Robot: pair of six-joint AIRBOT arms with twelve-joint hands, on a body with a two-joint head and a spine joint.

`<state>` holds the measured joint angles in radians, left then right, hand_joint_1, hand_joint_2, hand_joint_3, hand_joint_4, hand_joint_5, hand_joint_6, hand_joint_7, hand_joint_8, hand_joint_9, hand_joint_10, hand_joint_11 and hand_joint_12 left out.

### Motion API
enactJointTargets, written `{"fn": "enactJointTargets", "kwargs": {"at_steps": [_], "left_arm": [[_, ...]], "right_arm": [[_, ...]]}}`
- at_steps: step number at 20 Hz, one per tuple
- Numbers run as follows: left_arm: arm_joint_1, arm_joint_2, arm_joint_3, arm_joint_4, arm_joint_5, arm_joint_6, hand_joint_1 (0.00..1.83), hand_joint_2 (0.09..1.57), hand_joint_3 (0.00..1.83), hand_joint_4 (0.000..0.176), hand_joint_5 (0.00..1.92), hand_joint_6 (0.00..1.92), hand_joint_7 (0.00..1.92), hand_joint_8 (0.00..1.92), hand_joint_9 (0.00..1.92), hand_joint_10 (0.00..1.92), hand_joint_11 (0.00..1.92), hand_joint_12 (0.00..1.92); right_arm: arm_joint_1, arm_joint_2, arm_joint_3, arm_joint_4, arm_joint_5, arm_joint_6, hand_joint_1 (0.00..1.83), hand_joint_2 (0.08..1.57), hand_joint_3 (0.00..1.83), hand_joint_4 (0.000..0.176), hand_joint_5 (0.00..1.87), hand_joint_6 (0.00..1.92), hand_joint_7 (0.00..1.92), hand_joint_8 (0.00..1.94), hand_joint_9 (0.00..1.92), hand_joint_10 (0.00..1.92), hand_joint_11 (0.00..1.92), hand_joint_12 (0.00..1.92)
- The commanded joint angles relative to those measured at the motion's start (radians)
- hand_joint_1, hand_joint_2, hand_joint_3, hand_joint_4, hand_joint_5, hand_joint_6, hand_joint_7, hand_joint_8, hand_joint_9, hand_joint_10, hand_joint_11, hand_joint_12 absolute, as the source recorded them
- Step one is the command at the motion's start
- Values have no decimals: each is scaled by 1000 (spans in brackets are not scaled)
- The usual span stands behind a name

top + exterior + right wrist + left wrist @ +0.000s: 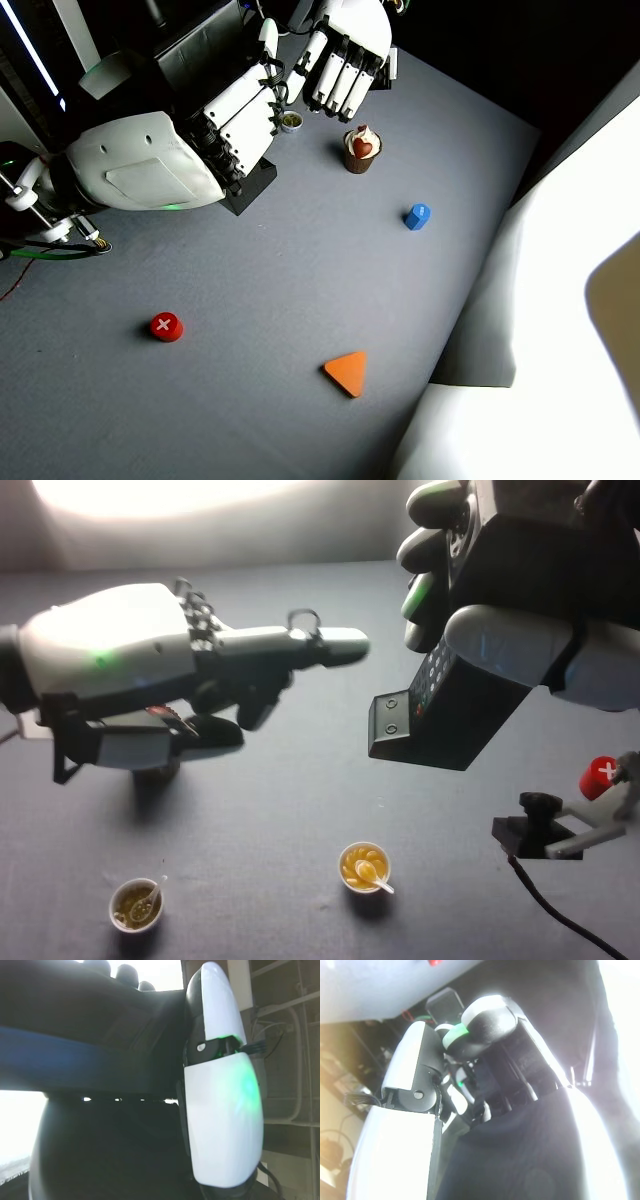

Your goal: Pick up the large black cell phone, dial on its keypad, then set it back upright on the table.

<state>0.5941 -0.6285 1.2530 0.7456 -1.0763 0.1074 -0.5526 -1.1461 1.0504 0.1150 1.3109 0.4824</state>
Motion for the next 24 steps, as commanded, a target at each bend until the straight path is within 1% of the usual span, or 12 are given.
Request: {"fn": "enactJointTargets", "kwargs": {"at_steps": [1, 2, 3, 4, 6, 9, 10, 12, 17, 19, 21, 24], "left_arm": [[-20, -2, -8, -59, -100, -2, 1318, 1264, 0, 107, 44, 1, 686, 1553, 999, 1921, 1061, 1921], [-19, -5, -12, -58, -101, -1, 1319, 1266, 1, 107, 46, 1, 683, 1562, 987, 1921, 989, 1921], [-19, -9, -16, -55, -101, -1, 1320, 1262, 0, 116, 46, 1, 690, 1551, 975, 1921, 961, 1921], [-20, -12, -21, -54, -100, -1, 1319, 1263, 0, 123, 46, 1, 689, 1551, 977, 1921, 977, 1921], [-23, -17, -33, -54, -97, 0, 1319, 1263, 0, 124, 46, 1, 689, 1551, 977, 1921, 980, 1921], [-34, -24, -63, -54, -80, 5, 1318, 1262, 0, 113, 42, 0, 689, 1551, 953, 1921, 941, 1921], [-39, -25, -74, -54, -73, 8, 1314, 1270, 3, 133, 35, 2, 675, 1569, 950, 1921, 978, 1921], [-44, -31, -90, -55, -68, 13, 1315, 1272, 3, 124, 38, 1, 671, 1576, 985, 1921, 984, 1921], [-59, -58, -127, -55, -63, 18, 1315, 1273, 3, 122, 38, 5, 669, 1579, 948, 1921, 924, 1921], [-60, -57, -122, -60, -62, 22, 1319, 1271, 2, 108, 41, 4, 674, 1574, 949, 1921, 887, 1921], [-60, -54, -102, -60, -69, 19, 1319, 1272, 3, 103, 40, 2, 670, 1582, 944, 1921, 867, 1921], [-49, -11, -76, -60, -84, -17, 1319, 1269, 1, 108, 30, 1, 678, 1561, 898, 1921, 851, 1921]], "right_arm": [[11, 10, 0, -5, 139, 24, 1485, 1130, 0, 0, 897, 894, 868, 1032, 911, 1194, 824, 1637], [11, 10, 0, -5, 139, 24, 1394, 1140, 4, 0, 870, 987, 878, 1073, 923, 1295, 850, 1452], [11, 10, 0, -6, 139, 24, 1467, 1132, 0, 0, 879, 930, 869, 1047, 915, 1212, 838, 1589], [11, 10, 0, -7, 139, 24, 1388, 1145, 4, 0, 858, 1007, 863, 1092, 917, 1315, 869, 1440], [11, 10, -2, -9, 138, 24, 1372, 1153, 0, 0, 848, 1032, 856, 1111, 913, 1344, 887, 1383], [14, 10, -12, -9, 138, 24, 1373, 1143, 0, 0, 862, 989, 899, 1059, 929, 1329, 925, 1390], [15, 10, -18, -9, 138, 24, 1462, 1132, 3, 0, 863, 943, 879, 1033, 907, 1232, 857, 1567], [16, 9, -25, -9, 138, 24, 1486, 1118, 0, 0, 913, 872, 888, 988, 927, 1159, 866, 1597], [19, 7, -30, -9, 136, 24, 1484, 1128, 1, 0, 879, 962, 839, 1057, 942, 1119, 835, 1626], [21, 6, -30, -9, 136, 24, 1484, 1127, 0, 0, 874, 1000, 855, 1024, 925, 1130, 853, 1594], [21, 6, -28, -7, 136, 24, 1485, 1122, 0, 0, 861, 978, 881, 988, 944, 1124, 867, 1592], [20, 6, -5, -7, 137, 24, 1487, 1122, 1, 0, 848, 979, 893, 984, 968, 1095, 836, 1619]]}}
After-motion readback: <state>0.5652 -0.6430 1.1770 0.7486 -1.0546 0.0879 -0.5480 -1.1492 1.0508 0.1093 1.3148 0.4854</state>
